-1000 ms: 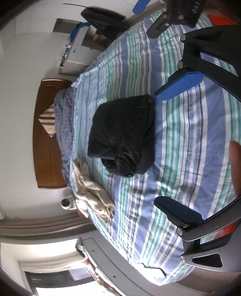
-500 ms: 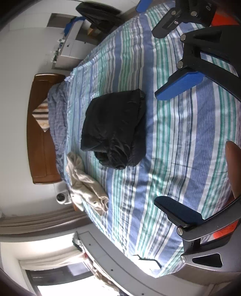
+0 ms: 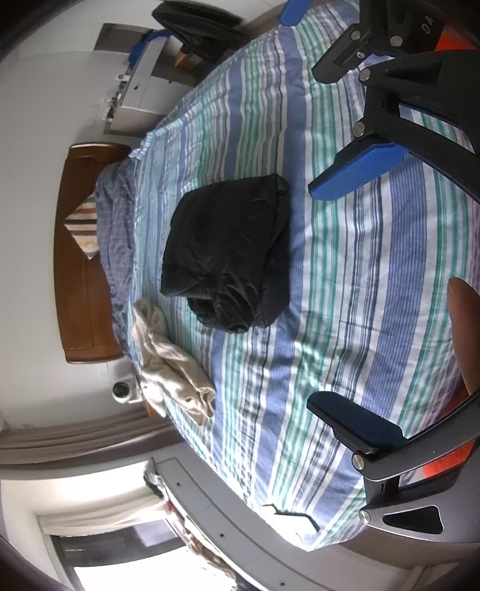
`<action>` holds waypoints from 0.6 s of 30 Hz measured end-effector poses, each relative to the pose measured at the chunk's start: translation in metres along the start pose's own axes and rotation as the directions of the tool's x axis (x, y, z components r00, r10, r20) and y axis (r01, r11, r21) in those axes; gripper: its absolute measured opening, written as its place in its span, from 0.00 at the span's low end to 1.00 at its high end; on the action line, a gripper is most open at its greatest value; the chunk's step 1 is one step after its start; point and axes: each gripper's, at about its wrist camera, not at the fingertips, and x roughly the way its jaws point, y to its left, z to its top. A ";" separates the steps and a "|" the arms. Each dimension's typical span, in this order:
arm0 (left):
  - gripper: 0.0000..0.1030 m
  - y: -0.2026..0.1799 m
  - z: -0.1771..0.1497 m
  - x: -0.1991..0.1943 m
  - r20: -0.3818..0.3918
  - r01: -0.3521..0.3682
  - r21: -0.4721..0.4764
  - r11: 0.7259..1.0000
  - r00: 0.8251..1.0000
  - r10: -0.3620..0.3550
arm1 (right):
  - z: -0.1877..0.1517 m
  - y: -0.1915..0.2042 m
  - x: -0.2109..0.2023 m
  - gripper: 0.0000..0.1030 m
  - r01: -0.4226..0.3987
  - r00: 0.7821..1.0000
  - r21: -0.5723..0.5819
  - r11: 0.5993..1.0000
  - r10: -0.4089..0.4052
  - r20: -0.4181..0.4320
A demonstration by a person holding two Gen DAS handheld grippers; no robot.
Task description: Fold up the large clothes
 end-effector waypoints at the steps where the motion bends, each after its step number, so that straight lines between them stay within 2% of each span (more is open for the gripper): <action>1: 1.00 0.000 0.000 -0.001 0.002 -0.002 0.000 1.000 1.000 0.002 | 0.000 0.001 0.000 0.99 0.001 1.000 0.001 1.000 -0.001 -0.001; 18: 1.00 -0.004 -0.001 -0.005 0.012 0.026 0.001 1.000 1.000 -0.026 | -0.005 0.003 -0.002 0.99 0.013 1.000 -0.010 1.000 -0.013 -0.016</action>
